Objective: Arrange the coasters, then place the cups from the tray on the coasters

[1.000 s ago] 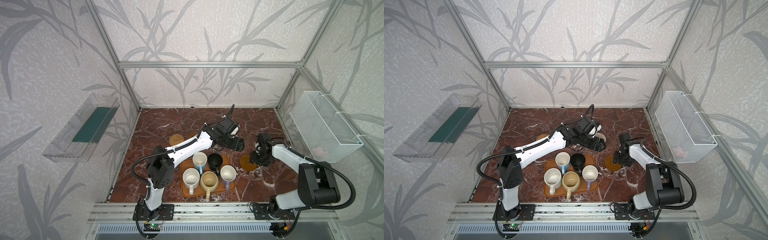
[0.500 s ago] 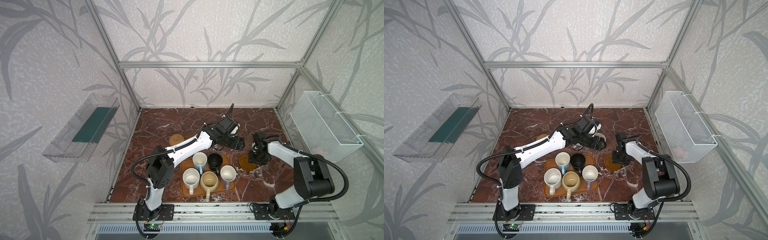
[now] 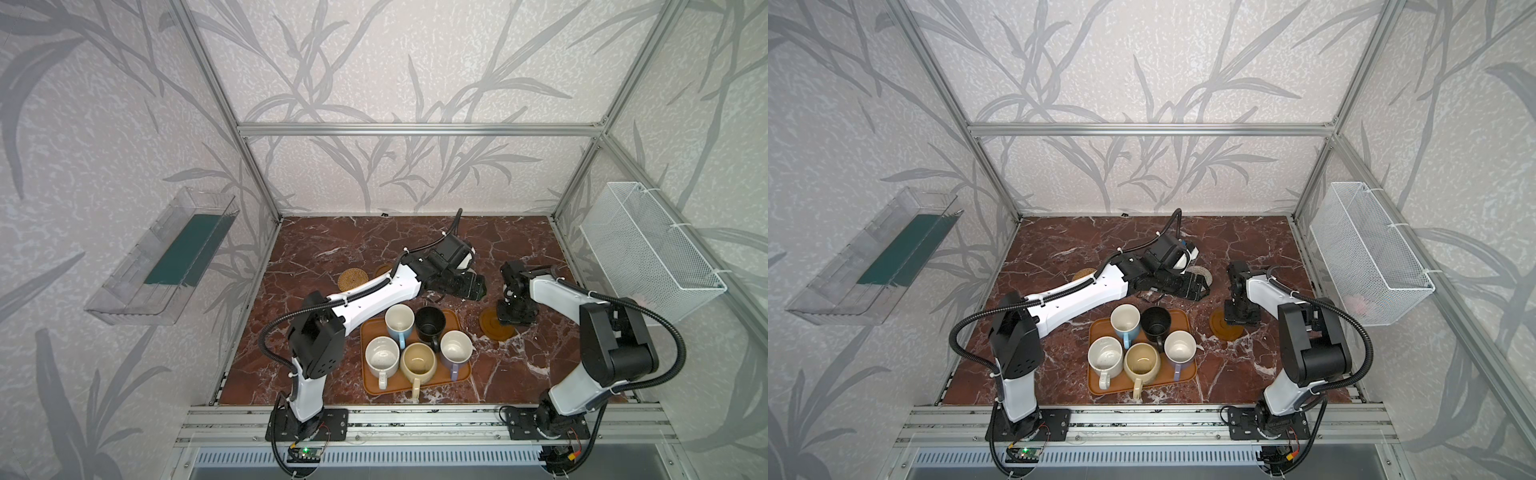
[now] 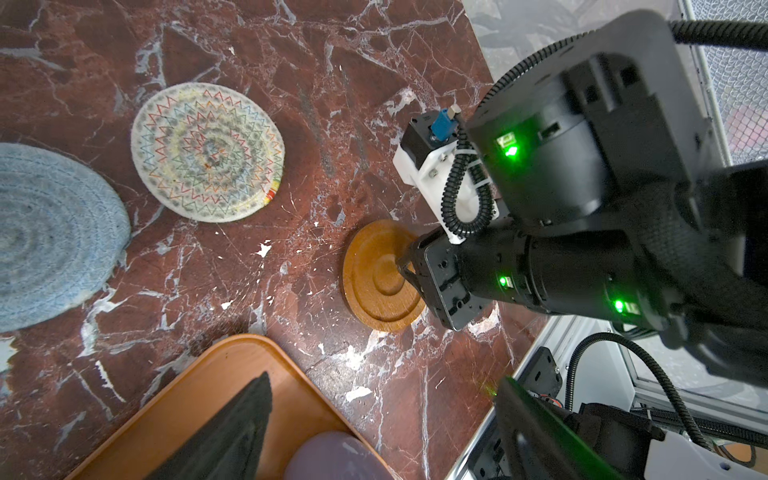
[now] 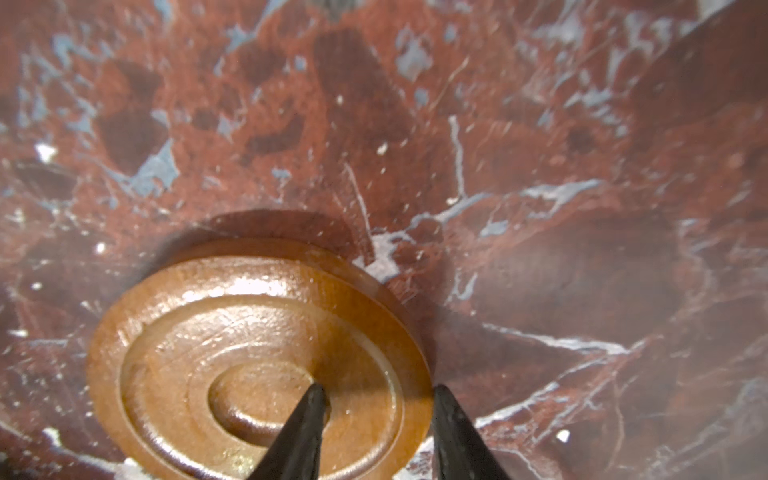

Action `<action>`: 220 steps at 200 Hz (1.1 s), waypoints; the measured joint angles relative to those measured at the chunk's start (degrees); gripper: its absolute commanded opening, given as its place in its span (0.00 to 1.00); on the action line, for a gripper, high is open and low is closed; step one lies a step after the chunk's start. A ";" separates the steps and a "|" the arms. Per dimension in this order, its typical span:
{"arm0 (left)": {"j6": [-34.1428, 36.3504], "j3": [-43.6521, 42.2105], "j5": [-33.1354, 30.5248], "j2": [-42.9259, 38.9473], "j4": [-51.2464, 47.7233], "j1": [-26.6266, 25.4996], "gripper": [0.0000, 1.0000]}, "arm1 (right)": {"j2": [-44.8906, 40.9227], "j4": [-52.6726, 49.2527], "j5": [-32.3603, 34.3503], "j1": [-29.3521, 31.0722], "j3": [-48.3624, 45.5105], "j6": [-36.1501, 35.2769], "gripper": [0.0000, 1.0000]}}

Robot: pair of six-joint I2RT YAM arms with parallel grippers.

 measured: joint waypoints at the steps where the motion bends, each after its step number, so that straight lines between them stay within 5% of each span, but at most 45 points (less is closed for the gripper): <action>1: 0.00 -0.07 0.00 -0.04 0.04 0.02 0.87 | 0.11 -0.07 0.04 0.00 0.13 0.00 0.42; 220: -2.54 -6.27 0.46 -2.67 6.03 3.89 0.88 | 19.39 -7.63 6.73 -2.40 25.33 -3.26 0.42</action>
